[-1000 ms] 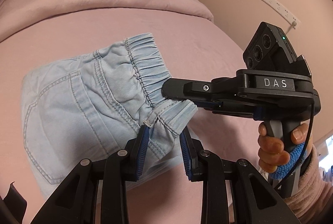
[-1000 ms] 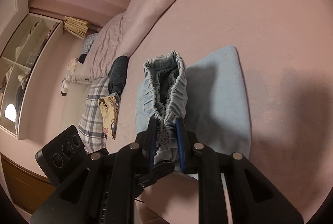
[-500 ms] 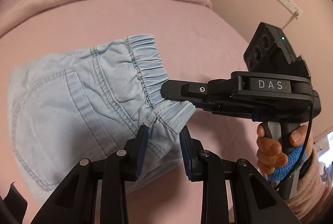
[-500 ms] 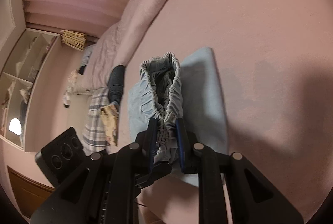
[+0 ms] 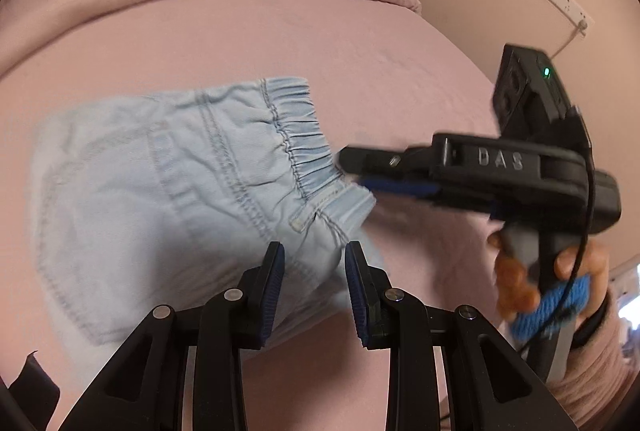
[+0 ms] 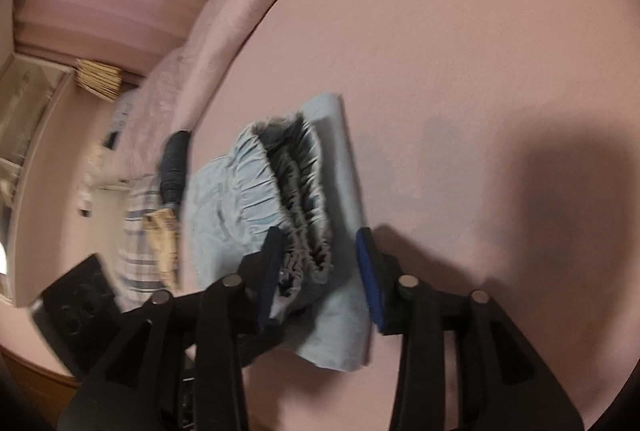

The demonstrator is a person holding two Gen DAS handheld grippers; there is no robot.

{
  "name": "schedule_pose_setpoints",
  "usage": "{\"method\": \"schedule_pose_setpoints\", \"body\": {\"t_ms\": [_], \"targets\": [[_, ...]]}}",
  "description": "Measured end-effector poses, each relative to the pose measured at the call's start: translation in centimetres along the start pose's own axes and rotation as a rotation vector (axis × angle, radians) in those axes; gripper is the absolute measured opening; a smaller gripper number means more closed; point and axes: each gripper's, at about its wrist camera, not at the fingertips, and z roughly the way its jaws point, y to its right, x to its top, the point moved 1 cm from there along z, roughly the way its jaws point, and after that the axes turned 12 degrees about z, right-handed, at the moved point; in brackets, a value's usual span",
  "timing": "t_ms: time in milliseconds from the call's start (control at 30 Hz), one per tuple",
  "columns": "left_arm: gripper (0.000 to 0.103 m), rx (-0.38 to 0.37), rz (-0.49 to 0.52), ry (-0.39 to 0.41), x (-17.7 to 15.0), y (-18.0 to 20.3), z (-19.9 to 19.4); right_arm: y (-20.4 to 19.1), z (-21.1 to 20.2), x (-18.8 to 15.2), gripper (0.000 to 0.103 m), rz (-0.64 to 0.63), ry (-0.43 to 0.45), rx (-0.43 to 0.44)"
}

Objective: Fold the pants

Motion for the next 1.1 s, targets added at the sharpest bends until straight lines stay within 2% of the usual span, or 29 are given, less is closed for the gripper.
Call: {"method": "schedule_pose_setpoints", "body": {"t_ms": [67, 100, 133, 200, 267, 400, 500, 600, 700, 733, 833, 900, 933, 1033, 1100], "targets": [[0.029, 0.025, 0.004, 0.025, -0.4, -0.1, -1.6, -0.9, -1.5, 0.2, 0.041, -0.041, 0.068, -0.057], [0.033, 0.044, 0.002, 0.040, -0.6, -0.4, -2.5, -1.3, -2.2, 0.3, 0.041, -0.065, 0.104, -0.073], [0.037, 0.063, -0.003, 0.050, -0.8, -0.7, -3.2, -1.6, -2.8, 0.4, 0.041, -0.090, 0.132, -0.079], [0.038, 0.134, -0.021, 0.071, -1.4, -1.8, -4.5, -3.3, -3.8, 0.4, 0.041, -0.167, 0.188, -0.071], [0.038, 0.190, -0.044, 0.074, -1.9, -2.9, -5.2, -5.4, -3.7, 0.1, 0.037, -0.253, 0.210, -0.046], [0.038, 0.235, -0.119, 0.060, -3.5, -5.5, -5.3, -8.6, -1.1, 0.1, 0.029, -0.360, 0.189, -0.037], [0.038, 0.233, -0.157, 0.014, -4.7, -6.7, -4.0, -9.9, 1.8, 0.3, 0.028, -0.405, 0.173, -0.066], [0.038, 0.213, -0.166, -0.002, -5.6, -7.3, -2.8, -9.0, 4.7, 1.0, 0.024, -0.428, 0.171, -0.189], [0.038, 0.203, -0.153, 0.002, -6.0, -7.6, -2.0, -6.9, 6.9, 2.1, 0.010, -0.394, 0.136, -0.260], [0.038, 0.200, -0.152, 0.005, -6.1, -7.8, -1.9, -6.4, 6.9, 2.4, 0.000, -0.385, 0.149, -0.263], [0.038, 0.183, -0.156, 0.023, -6.2, -8.1, -3.1, -5.5, 5.7, 3.5, 0.000, -0.317, 0.121, -0.217], [0.038, 0.174, -0.160, 0.051, -6.8, -8.3, -4.6, -6.0, 4.3, 3.3, 0.010, -0.313, 0.131, -0.203], [0.038, 0.183, -0.157, 0.065, -7.3, -8.4, -5.3, -6.6, 3.1, 2.7, 0.014, -0.346, 0.147, -0.183], [0.038, 0.192, -0.171, 0.078, -8.6, -8.2, -5.9, -8.5, 1.3, 0.0, 0.015, -0.415, 0.136, -0.119], [0.038, 0.171, -0.178, 0.085, -9.5, -8.3, -5.6, -7.3, 1.5, -1.4, 0.015, -0.442, 0.078, -0.152]]}}
